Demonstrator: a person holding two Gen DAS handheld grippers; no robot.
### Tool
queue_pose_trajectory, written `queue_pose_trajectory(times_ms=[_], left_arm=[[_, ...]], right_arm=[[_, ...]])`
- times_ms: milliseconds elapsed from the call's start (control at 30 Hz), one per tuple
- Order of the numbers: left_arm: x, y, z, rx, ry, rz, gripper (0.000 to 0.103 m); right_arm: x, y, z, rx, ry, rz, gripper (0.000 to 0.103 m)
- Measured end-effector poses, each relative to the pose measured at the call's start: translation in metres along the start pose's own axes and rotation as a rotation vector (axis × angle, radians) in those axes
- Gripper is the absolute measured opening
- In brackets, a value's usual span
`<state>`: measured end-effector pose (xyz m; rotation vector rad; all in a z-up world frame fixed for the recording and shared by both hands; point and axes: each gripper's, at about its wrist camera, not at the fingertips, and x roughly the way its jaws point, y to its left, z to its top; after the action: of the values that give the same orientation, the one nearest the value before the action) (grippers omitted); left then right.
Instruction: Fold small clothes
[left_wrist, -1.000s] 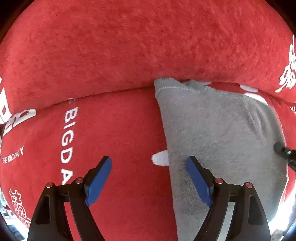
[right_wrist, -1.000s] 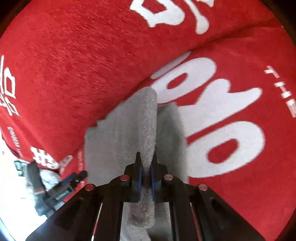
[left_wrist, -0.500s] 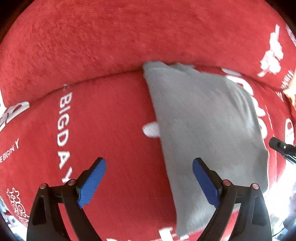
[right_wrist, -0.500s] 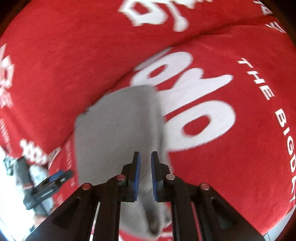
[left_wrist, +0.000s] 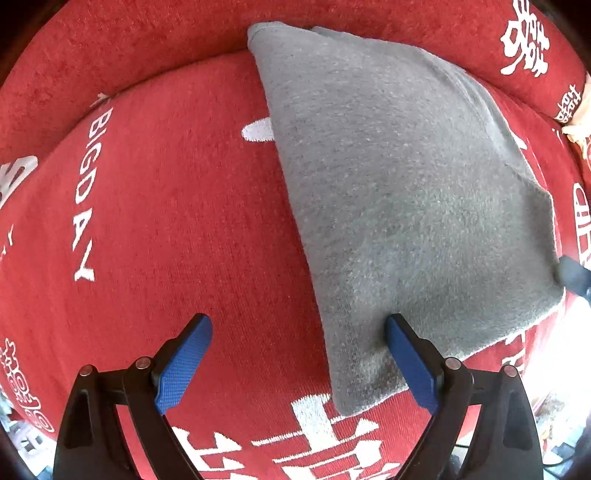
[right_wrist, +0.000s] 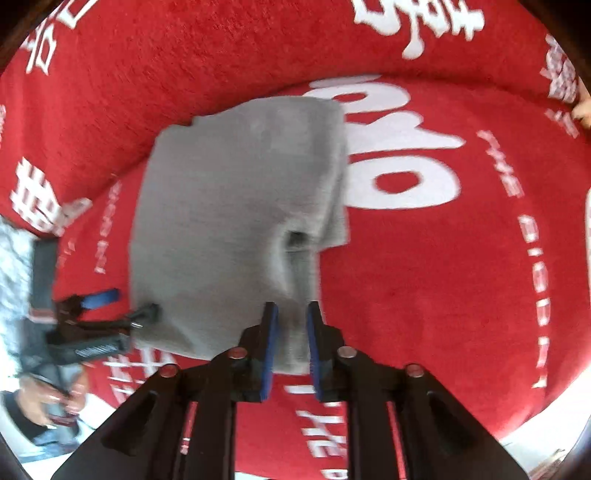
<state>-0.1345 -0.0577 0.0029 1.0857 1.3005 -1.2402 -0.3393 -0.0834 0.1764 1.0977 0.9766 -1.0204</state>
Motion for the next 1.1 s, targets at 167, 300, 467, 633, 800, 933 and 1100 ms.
queue_pose_trajectory(times_ms=[167, 300, 467, 633, 800, 933, 1100], left_arm=[[-0.001, -0.003, 0.001, 0.016, -0.005, 0.012, 0.095], [-0.001, -0.004, -0.005, 0.009, -0.004, 0.007, 0.095], [0.002, -0.001, -0.007, -0.014, 0.006, 0.004, 0.095], [0.000, 0.001, -0.005, -0.017, 0.025, 0.008, 0.095], [-0.009, -0.001, 0.003, -0.023, 0.039, 0.026, 0.095], [-0.014, -0.006, 0.005, -0.036, 0.045, 0.040, 0.095], [-0.022, -0.014, 0.007, -0.052, 0.053, 0.053, 0.095]], right_arm=[[0.012, -0.014, 0.001, 0.086, 0.063, 0.124, 0.007], [0.024, -0.028, -0.007, 0.136, 0.092, 0.083, 0.006], [0.036, -0.037, -0.017, 0.171, 0.103, 0.084, 0.006], [0.027, -0.038, -0.022, 0.176, 0.124, 0.090, 0.008], [0.013, -0.046, -0.021, 0.226, 0.107, 0.077, 0.016], [-0.002, -0.053, -0.012, 0.229, 0.083, 0.043, 0.019], [-0.008, -0.060, 0.001, 0.247, 0.078, 0.048, 0.036]])
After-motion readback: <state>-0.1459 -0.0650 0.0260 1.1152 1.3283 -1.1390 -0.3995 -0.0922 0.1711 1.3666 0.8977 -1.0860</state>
